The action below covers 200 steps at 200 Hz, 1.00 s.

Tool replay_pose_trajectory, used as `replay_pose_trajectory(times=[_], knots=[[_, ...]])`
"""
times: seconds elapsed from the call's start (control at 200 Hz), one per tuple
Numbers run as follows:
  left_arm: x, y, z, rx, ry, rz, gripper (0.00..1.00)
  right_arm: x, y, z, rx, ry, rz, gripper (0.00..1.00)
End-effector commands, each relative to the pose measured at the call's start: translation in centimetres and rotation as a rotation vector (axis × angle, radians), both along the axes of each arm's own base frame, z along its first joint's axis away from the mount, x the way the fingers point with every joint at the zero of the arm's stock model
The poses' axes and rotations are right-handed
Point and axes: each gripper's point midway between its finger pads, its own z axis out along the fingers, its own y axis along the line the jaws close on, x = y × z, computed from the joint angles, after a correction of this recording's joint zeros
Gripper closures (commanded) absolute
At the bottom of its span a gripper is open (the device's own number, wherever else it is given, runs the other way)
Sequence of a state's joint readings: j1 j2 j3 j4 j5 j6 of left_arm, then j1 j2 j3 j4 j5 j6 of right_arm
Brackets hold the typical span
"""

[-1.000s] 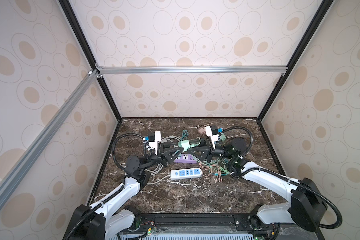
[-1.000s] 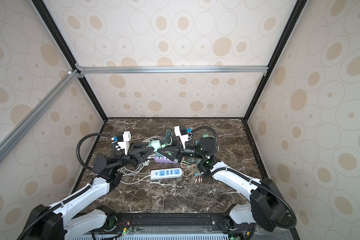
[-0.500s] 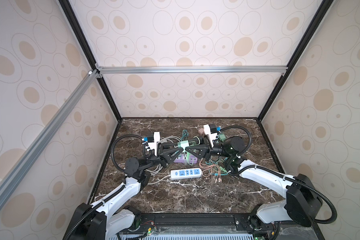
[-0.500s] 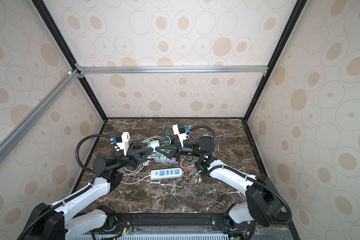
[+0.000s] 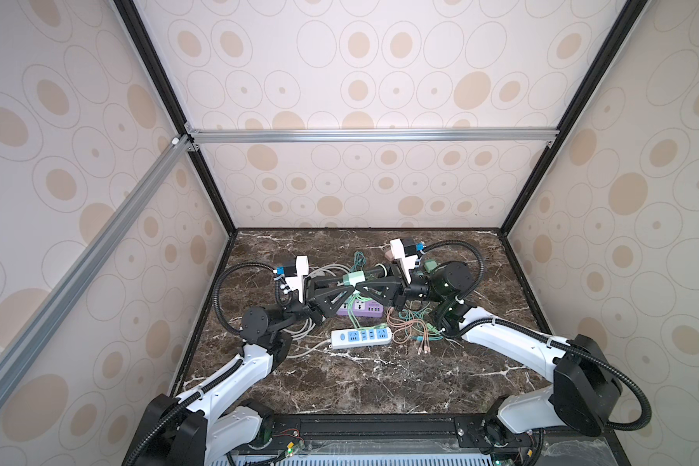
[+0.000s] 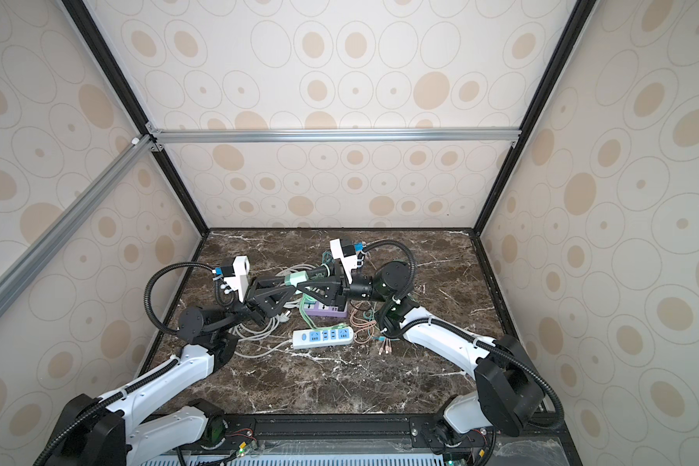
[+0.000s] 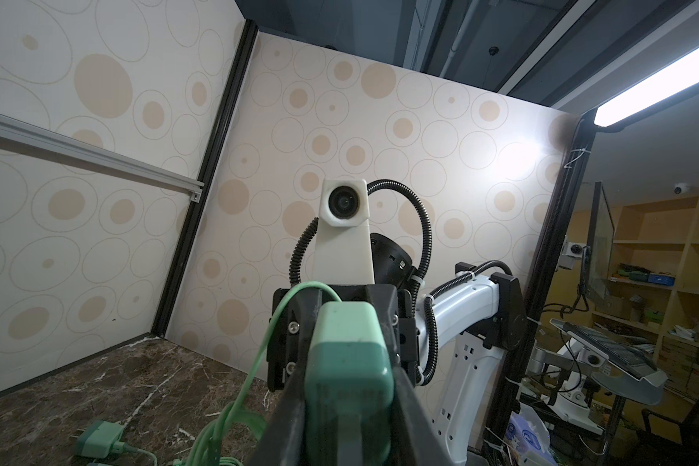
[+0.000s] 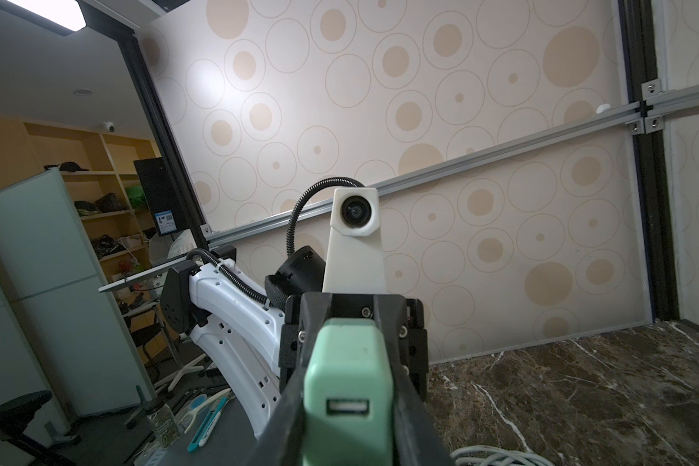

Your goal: Insert the plug

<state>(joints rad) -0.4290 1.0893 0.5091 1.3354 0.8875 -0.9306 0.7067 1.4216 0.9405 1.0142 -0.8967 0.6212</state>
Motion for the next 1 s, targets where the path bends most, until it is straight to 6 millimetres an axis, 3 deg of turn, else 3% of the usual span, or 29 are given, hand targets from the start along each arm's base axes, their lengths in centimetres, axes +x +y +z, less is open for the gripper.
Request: replay_pose_trajectory(times=[0.0,0.2,0.32,0.39,0.68,0.86,0.995], knots=[[-1.5,-0.1,0.8,-0.008,-0.053,-0.048,1.00,-0.7,0.3,1.2,0.018,-0.035,0.029,0.76],[-1.0,-0.3,0.0,0.009,-0.036,-0.042,0.77,-0.2,0.1,0.8,0.001,-0.030,-0.022,0.81],[-1.0,-0.3,-0.4,0.020,-0.033,-0.039,0.44,0.3,-0.2,0.4,-0.044,-0.039,-0.083,0.85],[-0.7,-0.3,-0.8,0.033,-0.035,-0.019,0.35,0.8,-0.7,0.1,-0.069,-0.043,-0.113,0.85],[0.7,0.1,-3.0,0.100,0.030,0.079,0.26,3.5,-3.5,-0.4,-0.166,-0.056,-0.238,0.86],[3.3,1.3,-6.7,0.235,0.142,0.271,0.25,5.7,-5.3,-1.1,-0.274,-0.091,-0.313,0.86],[4.7,3.0,-9.2,0.313,0.224,0.414,0.25,8.5,-6.5,-3.1,-0.387,-0.107,-0.370,0.86]])
